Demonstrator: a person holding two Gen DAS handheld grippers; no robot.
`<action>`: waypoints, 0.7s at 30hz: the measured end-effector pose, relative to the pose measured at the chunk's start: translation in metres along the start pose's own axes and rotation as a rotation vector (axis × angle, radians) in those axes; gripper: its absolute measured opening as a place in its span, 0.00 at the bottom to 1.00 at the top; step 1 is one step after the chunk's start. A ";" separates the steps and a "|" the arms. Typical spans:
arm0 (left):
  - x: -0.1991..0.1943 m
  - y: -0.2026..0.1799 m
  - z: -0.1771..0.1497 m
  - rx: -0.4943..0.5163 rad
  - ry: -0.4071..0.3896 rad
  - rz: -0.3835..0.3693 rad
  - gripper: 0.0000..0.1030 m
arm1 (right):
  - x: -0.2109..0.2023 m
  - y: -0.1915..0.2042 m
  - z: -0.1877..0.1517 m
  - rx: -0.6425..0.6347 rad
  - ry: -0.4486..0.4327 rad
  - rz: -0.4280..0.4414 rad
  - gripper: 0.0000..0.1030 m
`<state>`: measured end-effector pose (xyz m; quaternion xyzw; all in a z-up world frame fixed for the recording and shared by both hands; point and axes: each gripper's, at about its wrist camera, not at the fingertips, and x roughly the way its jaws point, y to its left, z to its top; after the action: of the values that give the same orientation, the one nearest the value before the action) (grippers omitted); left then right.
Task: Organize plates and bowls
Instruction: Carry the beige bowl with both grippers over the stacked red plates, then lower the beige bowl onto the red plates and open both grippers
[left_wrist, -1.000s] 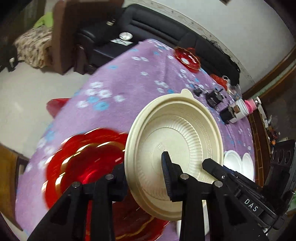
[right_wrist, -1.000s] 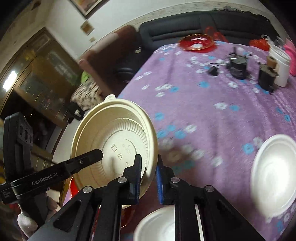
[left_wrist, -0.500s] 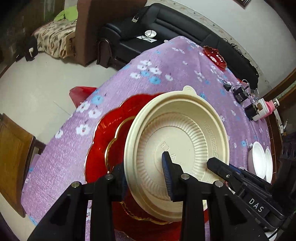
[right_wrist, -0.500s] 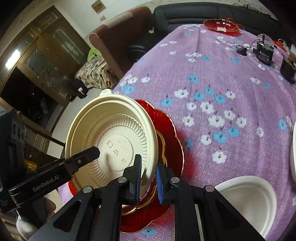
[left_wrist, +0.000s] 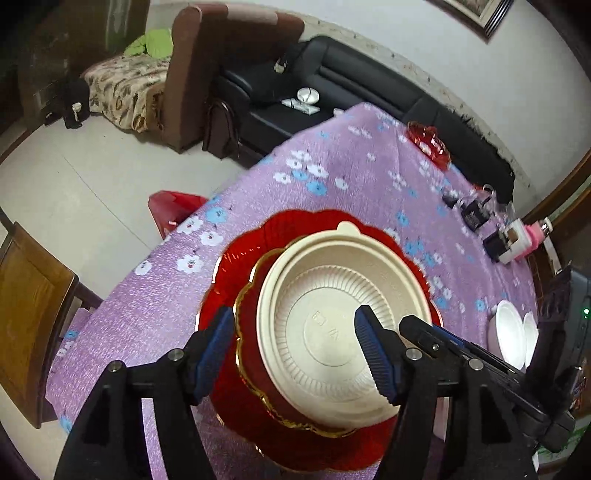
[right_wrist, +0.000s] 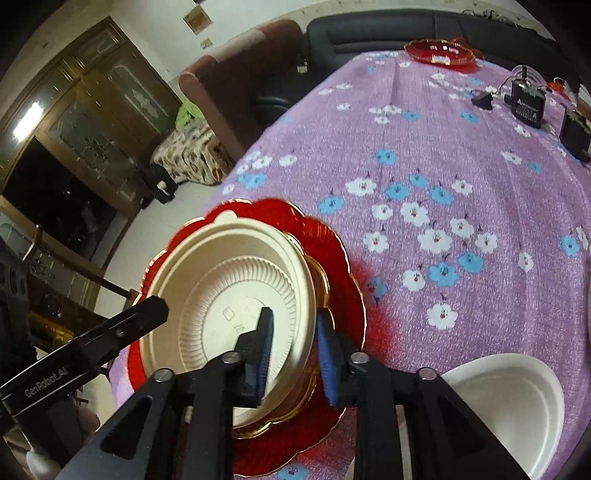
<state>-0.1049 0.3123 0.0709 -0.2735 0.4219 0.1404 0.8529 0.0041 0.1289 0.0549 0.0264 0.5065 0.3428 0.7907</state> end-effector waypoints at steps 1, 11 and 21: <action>-0.004 0.001 -0.002 -0.005 -0.013 -0.003 0.65 | -0.003 0.000 -0.001 -0.004 -0.009 0.004 0.36; -0.048 -0.021 -0.034 0.052 -0.166 0.018 0.71 | -0.059 -0.020 -0.022 0.000 -0.144 0.033 0.44; -0.057 -0.064 -0.058 0.149 -0.202 -0.011 0.73 | -0.140 -0.107 -0.068 0.109 -0.312 -0.081 0.54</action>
<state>-0.1470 0.2262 0.1098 -0.1962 0.3413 0.1308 0.9099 -0.0321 -0.0529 0.0899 0.1018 0.3961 0.2746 0.8703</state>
